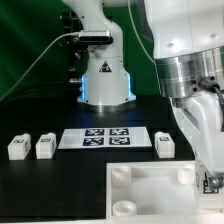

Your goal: Assemble one leg

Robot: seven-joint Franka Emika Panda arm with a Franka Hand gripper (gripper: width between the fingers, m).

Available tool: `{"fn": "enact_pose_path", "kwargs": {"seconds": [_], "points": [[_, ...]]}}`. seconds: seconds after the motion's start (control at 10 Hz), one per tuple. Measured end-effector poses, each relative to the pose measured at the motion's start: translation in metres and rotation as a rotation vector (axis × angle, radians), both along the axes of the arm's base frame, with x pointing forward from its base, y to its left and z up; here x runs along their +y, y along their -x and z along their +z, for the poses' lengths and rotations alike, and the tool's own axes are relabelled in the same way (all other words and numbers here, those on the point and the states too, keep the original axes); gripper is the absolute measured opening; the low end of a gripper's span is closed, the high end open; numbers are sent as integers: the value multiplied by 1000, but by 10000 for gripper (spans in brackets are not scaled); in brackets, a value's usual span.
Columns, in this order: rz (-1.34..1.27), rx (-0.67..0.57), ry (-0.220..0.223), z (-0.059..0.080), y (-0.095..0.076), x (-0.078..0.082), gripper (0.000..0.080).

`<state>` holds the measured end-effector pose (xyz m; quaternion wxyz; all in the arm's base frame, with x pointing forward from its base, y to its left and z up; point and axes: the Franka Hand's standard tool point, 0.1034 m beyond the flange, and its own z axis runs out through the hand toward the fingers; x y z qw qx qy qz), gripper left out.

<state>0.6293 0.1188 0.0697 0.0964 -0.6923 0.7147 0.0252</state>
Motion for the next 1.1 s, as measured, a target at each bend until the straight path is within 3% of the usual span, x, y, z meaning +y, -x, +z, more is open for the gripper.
{"fn": "enact_pose_path", "kwargs": {"seconds": [0.1, 0.2, 0.3, 0.5, 0.9, 1.0, 1.1], "points": [[11, -1, 2, 0, 0, 0, 522], [102, -38, 19, -1, -2, -1, 522], [277, -95, 58, -4, -3, -4, 623], [589, -126, 92, -1, -5, 0, 641], [977, -180, 143, -2, -4, -3, 649], [1249, -146, 153, -2, 0, -1, 649], [1365, -116, 132, 0, -2, 0, 649]]}}
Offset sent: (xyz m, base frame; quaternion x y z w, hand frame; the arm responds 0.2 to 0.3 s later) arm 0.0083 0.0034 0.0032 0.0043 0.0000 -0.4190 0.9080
